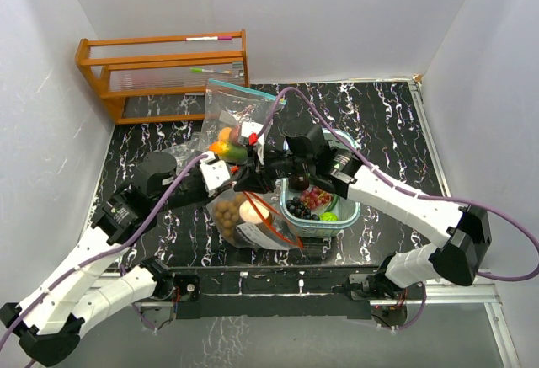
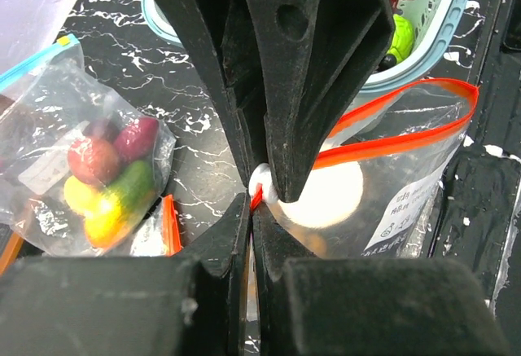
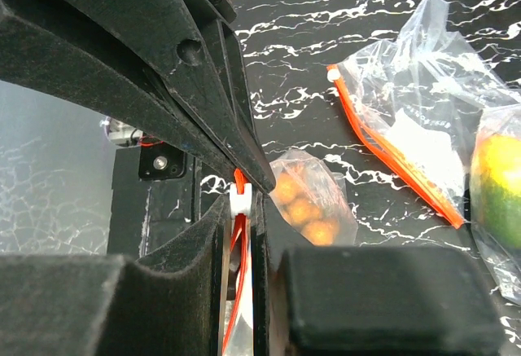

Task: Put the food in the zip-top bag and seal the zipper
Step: Zip the zipper food storage bag at the center of the board.

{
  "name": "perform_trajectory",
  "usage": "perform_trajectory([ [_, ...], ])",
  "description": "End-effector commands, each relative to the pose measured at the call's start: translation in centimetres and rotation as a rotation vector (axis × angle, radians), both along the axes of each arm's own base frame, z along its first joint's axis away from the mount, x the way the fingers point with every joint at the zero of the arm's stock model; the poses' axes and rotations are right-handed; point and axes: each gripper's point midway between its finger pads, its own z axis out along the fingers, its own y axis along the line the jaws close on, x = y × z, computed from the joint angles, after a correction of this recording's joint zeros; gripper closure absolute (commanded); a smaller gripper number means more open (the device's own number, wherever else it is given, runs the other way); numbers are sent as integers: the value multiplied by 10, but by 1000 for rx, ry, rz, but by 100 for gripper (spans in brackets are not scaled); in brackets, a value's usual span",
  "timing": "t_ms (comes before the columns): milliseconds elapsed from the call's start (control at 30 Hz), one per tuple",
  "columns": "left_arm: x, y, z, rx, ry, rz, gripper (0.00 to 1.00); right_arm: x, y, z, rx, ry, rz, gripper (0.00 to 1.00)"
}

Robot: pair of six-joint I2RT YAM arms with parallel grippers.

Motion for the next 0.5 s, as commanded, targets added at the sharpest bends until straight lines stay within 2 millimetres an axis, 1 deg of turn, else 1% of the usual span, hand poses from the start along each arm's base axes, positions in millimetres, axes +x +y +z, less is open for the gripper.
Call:
perform_trajectory([
  [0, 12, 10, 33, -60, -107, 88, 100, 8, -6, 34, 69, -99, -76, 92],
  [100, 16, 19, 39, -66, -140, 141, 100, 19, -11, 24, 36, -97, -150, 92],
  [167, 18, 23, 40, -67, -148, 166, 100, 22, -14, 19, 23, -89, -176, 92],
  [333, 22, 30, 41, -70, -157, 213, 100, 21, -15, 8, -1, -65, -183, 92],
  [467, 28, 39, 53, -92, -196, 282, 100, 21, -16, 1, -14, -51, -188, 92],
])
